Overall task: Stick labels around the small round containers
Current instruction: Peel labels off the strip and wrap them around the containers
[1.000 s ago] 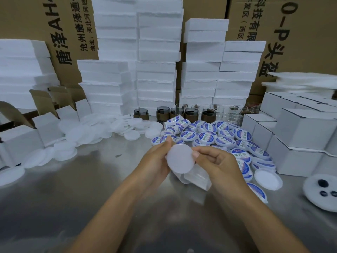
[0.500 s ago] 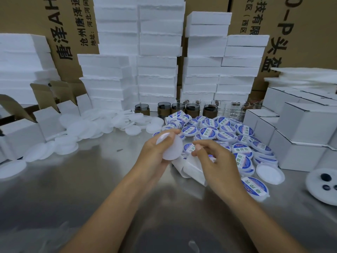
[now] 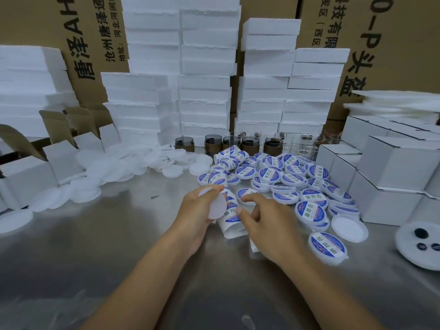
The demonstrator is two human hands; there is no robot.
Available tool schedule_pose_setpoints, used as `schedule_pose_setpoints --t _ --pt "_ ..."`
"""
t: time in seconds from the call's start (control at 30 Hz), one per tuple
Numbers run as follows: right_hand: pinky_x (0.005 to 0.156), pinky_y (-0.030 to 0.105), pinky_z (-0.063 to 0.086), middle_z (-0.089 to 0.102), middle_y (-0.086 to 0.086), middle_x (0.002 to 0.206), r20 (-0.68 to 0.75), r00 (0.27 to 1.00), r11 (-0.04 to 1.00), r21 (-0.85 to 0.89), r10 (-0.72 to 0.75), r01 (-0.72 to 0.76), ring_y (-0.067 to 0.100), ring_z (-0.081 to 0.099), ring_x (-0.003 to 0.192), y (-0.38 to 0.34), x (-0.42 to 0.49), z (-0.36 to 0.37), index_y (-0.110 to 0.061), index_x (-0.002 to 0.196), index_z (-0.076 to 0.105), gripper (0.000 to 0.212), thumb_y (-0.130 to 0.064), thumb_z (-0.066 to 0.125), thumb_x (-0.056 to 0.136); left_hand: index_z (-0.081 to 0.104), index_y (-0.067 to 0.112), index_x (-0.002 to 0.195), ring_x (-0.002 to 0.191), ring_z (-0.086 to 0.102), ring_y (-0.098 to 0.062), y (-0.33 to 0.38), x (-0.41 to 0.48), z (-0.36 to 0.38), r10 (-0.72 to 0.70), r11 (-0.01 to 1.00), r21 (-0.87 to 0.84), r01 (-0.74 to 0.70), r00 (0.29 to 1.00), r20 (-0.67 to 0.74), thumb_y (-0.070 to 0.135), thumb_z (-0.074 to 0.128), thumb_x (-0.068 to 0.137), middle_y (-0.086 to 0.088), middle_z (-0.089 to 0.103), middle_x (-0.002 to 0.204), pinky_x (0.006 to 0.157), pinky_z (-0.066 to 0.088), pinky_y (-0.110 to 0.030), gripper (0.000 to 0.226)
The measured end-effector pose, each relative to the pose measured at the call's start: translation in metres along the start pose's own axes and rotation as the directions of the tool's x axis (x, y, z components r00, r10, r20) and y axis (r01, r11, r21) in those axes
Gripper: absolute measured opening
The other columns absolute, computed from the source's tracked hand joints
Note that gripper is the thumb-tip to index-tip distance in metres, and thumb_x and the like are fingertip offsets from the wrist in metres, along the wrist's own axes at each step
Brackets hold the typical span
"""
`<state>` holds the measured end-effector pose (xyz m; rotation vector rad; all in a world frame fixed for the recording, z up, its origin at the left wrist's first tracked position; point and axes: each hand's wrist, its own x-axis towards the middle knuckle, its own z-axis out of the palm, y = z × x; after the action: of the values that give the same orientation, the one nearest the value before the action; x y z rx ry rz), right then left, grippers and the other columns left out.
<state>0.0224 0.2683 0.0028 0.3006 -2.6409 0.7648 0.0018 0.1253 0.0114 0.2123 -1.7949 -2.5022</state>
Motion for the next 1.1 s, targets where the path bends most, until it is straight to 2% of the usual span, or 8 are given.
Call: schedule_pose_setpoints --t 0.07,0.17,0.23,0.37,0.6,0.73,0.9,1.1 --pt "0.089 0.035 0.037 0.066 -0.003 0.095 0.018 1.0 0.987 -0.162 -0.013 0.016 0.018 0.053 0.103 -0.003 0.002 0.001 -0.029 0.128 0.049 0.042 -0.049 0.043 0.091 0.066 0.013 0.084 0.083 0.062 -0.02 0.0 -0.001 0.0 -0.016 1.0 0.005 0.016 1.0 -0.01 0.008 0.051 0.094 -0.009 0.066 0.091 0.072 0.051 -0.031 0.018" --pt "0.096 0.037 0.028 0.047 -0.002 0.12 0.021 0.998 0.95 -0.306 -0.052 0.056 0.019 0.038 0.117 -0.006 0.003 0.005 -0.028 0.13 0.044 0.046 -0.052 0.037 0.092 0.066 0.012 0.085 0.08 0.061 -0.018 0.001 0.0 -0.001 -0.039 0.999 0.002 0.039 0.999 -0.036 0.008 0.051 0.094 -0.008 0.065 0.089 0.066 0.052 -0.029 0.018" --pt "0.101 0.038 0.021 0.04 -0.004 0.125 0.055 0.996 0.946 -0.314 -0.068 0.081 0.017 0.031 0.121 -0.005 0.002 0.005 -0.032 0.132 0.043 0.045 -0.052 0.035 0.093 0.066 0.012 0.085 0.081 0.061 -0.019 0.002 0.0 -0.001 -0.048 0.999 0.001 0.049 0.998 -0.044 0.009 0.05 0.094 -0.01 0.065 0.091 0.063 0.051 -0.028 0.018" --pt "0.104 0.038 0.014 0.045 -0.008 0.128 0.077 0.994 0.959 -0.266 -0.074 0.092 0.013 0.031 0.124 -0.003 0.001 0.005 -0.036 0.132 0.046 0.041 -0.049 0.035 0.094 0.065 0.012 0.086 0.086 0.061 -0.021 0.003 0.0 0.0 -0.059 0.998 -0.002 0.059 0.996 -0.068 0.009 0.051 0.094 -0.013 0.065 0.098 0.066 0.051 -0.029 0.016" --pt "0.104 0.038 0.013 0.055 -0.006 0.124 0.086 0.994 0.975 -0.208 -0.061 0.078 0.014 0.035 0.124 -0.006 0.0 0.008 -0.029 0.126 0.053 0.045 -0.055 0.038 0.091 0.065 0.011 0.084 0.086 0.061 -0.023 0.002 0.0 0.0 -0.057 0.998 0.005 0.057 0.994 -0.096 0.008 0.053 0.092 -0.013 0.065 0.094 0.076 0.052 -0.033 0.015" --pt "0.108 0.039 0.022 0.059 -0.007 0.116 0.058 0.998 0.994 -0.102 -0.038 0.043 0.013 0.04 0.118 -0.005 0.0 0.008 -0.033 0.124 0.056 0.041 -0.051 0.05 0.088 0.066 0.012 0.082 0.078 0.064 -0.017 0.002 0.001 -0.002 -0.017 1.0 0.019 0.018 0.997 -0.071 0.007 0.05 0.093 -0.005 0.07 0.077 0.074 0.052 -0.03 0.02" --pt "0.103 0.039 0.033 0.066 -0.005 0.109 -0.102 0.995 0.993 0.12 0.011 0.002 0.014 0.051 0.109 -0.004 0.001 0.004 -0.027 0.118 0.063 0.038 -0.035 0.067 0.082 0.066 0.015 0.085 0.072 0.068 -0.013 0.008 0.002 -0.006 0.068 0.997 -0.026 -0.068 0.998 0.003 0.006 0.049 0.094 0.001 0.073 0.071 0.074 0.052 -0.031 0.021" --pt "0.097 0.044 0.039 0.057 -0.017 0.082 -0.196 0.98 0.97 0.242 0.043 0.006 0.013 0.058 0.095 -0.001 0.005 -0.002 -0.035 0.113 0.063 0.036 -0.027 0.071 0.079 0.065 0.017 0.08 0.057 0.065 -0.004 0.009 0.0 -0.007 0.153 0.976 0.154 -0.155 0.988 0.026 0.005 0.055 0.09 0.007 0.07 0.063 0.055 0.051 -0.02 0.019"
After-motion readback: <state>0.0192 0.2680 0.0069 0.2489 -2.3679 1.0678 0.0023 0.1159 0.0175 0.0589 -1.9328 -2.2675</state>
